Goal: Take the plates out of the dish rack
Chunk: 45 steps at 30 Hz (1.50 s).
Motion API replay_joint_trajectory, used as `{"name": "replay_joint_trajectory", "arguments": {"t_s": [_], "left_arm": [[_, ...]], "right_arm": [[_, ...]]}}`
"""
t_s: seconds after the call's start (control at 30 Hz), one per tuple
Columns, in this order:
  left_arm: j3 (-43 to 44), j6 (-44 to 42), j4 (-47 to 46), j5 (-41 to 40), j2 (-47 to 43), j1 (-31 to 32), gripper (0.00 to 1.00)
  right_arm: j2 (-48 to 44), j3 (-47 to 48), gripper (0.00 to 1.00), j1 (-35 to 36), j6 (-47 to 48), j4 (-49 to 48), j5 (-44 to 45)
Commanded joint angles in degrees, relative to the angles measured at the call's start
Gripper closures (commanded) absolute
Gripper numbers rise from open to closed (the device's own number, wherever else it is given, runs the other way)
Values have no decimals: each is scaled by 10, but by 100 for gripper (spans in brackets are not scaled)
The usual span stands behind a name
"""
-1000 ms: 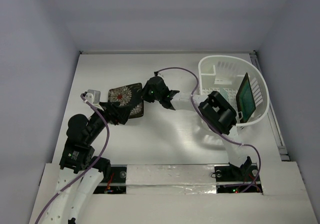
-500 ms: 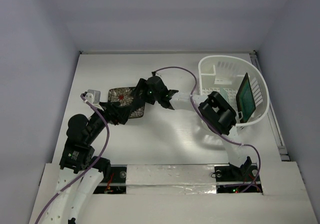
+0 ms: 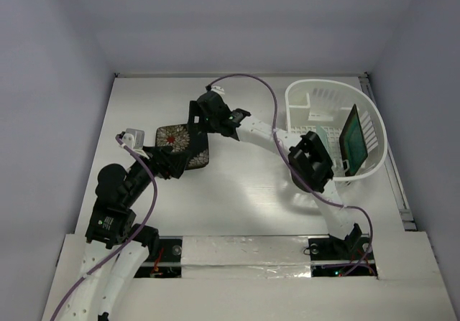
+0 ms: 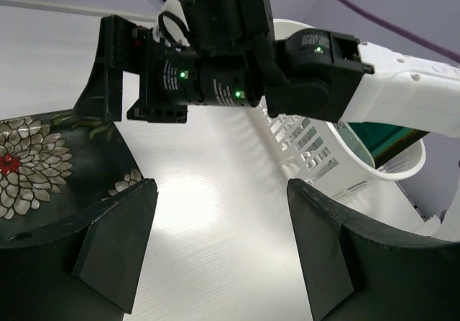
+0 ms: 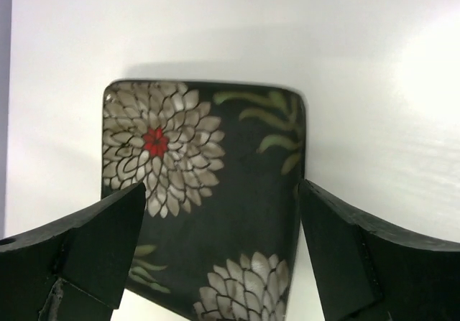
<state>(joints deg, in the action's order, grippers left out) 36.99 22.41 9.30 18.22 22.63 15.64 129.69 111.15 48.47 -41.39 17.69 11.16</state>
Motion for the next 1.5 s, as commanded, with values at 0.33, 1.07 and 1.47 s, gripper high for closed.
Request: {"name": "replay_joint_trajectory", "arguments": {"t_s": [0.33, 1.07, 1.47], "left_arm": [[6, -2, -21, 5, -7, -4, 30], [4, -2, -23, 6, -13, 1, 31], [8, -4, -17, -7, -38, 18, 31]], "right_arm": [[-201, -69, 85, 16, 128, 74, 155], [-630, -418, 20, -207, 177, 344, 273], [-487, -427, 26, -243, 213, 328, 242]]}}
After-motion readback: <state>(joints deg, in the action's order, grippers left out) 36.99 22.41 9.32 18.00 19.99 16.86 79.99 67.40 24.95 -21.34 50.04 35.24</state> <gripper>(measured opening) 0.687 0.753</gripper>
